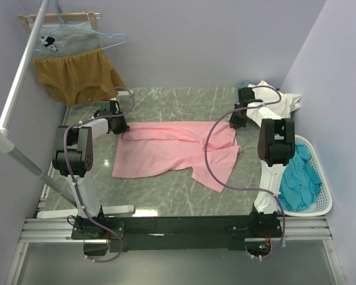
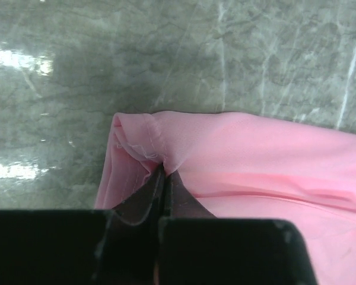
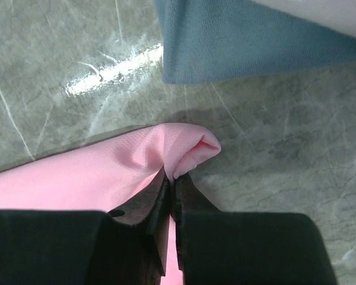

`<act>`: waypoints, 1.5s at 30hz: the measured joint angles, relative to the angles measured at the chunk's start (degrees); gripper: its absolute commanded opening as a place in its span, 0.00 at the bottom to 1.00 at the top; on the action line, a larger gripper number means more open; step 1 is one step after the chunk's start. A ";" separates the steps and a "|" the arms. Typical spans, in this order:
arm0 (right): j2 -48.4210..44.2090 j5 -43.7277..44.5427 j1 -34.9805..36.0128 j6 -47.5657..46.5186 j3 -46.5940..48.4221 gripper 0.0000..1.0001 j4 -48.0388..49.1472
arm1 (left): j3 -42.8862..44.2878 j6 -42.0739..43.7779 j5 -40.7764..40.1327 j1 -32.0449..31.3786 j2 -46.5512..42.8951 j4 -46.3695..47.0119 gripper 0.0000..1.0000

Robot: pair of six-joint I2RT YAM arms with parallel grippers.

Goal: Fold and stack the t-shirts
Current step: Fold the flattened tshirt in 1/3 of the way

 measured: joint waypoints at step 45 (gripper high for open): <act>-11.52 -3.06 14.14 -3.96 -12.85 0.70 2.23 | -8.68 -1.51 -5.90 -8.15 -11.56 -1.46 1.00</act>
